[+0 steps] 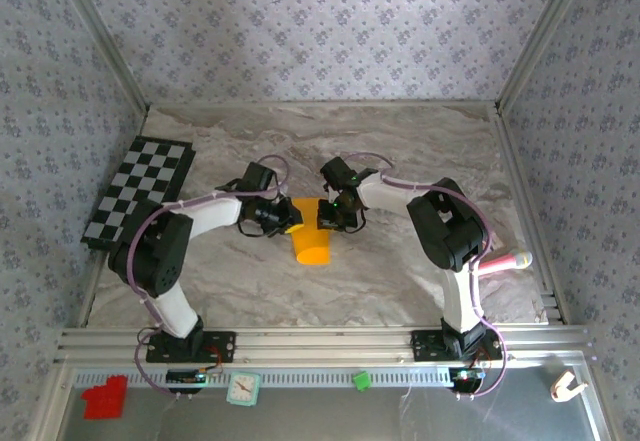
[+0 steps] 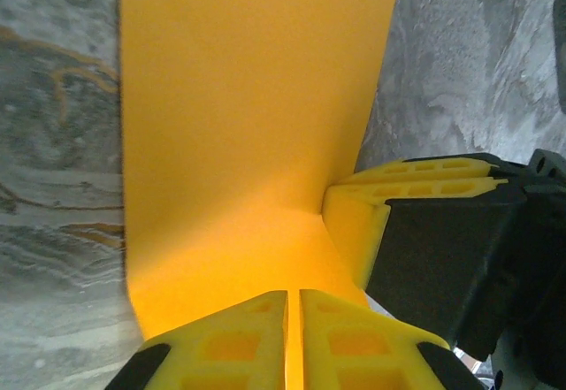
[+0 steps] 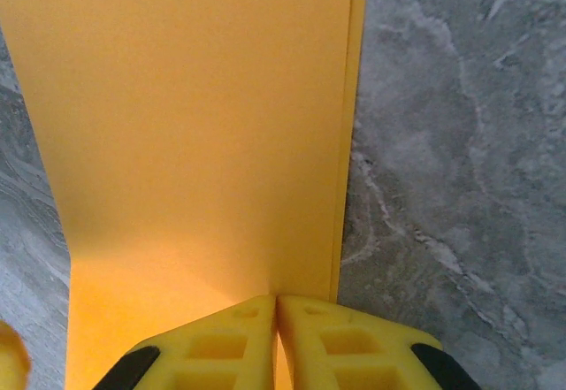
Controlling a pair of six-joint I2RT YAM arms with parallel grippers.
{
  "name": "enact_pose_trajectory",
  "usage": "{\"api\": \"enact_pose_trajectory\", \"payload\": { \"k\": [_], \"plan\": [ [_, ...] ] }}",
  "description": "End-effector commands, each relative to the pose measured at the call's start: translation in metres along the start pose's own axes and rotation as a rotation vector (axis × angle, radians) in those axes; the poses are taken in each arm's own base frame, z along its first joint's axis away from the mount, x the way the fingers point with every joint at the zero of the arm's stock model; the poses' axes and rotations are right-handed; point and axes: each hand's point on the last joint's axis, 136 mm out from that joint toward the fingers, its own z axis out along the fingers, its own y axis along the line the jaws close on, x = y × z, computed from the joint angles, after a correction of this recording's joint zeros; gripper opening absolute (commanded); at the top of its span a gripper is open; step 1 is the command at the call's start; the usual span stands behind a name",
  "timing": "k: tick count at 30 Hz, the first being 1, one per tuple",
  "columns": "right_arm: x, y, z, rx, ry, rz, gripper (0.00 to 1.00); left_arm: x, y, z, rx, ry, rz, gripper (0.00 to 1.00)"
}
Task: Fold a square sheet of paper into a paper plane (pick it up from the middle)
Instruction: First fold the square sheet of paper in half at the center of the table.
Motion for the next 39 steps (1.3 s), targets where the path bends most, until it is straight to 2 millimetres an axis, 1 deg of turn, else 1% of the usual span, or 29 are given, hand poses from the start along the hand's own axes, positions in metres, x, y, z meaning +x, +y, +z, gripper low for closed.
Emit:
{"api": "enact_pose_trajectory", "payload": {
  "k": [1,8,12,17,22,25,27,29,32,34,36,39],
  "plan": [
    [0.054,-0.079,0.036,0.295,0.166,0.069,0.13,0.01,0.011,0.007,-0.071,0.055,-0.011,0.12],
    [0.055,-0.083,0.038,0.306,0.17,0.07,0.13,0.014,0.028,0.018,-0.107,0.084,-0.03,0.12],
    [0.056,-0.085,0.038,0.31,0.171,0.072,0.13,0.02,0.047,0.019,-0.165,0.097,-0.031,0.1],
    [0.058,-0.088,0.039,0.317,0.175,0.076,0.13,0.024,0.074,0.011,-0.24,0.11,-0.016,0.09],
    [0.059,-0.091,0.04,0.323,0.177,0.078,0.13,0.035,0.093,0.007,-0.252,0.144,-0.009,0.08],
    [0.06,-0.092,0.04,0.324,0.178,0.079,0.13,0.037,0.1,-0.002,-0.256,0.146,-0.004,0.07],
    [0.059,-0.091,0.04,0.323,0.176,0.079,0.13,0.034,0.092,-0.01,-0.228,0.127,0.011,0.07],
    [0.059,-0.092,0.04,0.326,0.175,0.08,0.13,0.026,0.069,-0.018,-0.163,0.085,0.045,0.07],
    [0.058,-0.091,0.039,0.325,0.172,0.078,0.13,0.018,0.033,-0.025,-0.048,0.031,0.072,0.08],
    [0.057,-0.091,0.04,0.325,0.171,0.078,0.13,0.016,0.018,-0.024,-0.009,0.011,0.085,0.08],
    [0.058,-0.092,0.04,0.324,0.173,0.08,0.13,0.018,0.012,-0.019,0.003,0.011,0.09,0.08],
    [0.058,-0.091,0.041,0.323,0.175,0.079,0.13,0.024,0.014,-0.006,-0.011,0.043,0.08,0.08]
  ]
}}
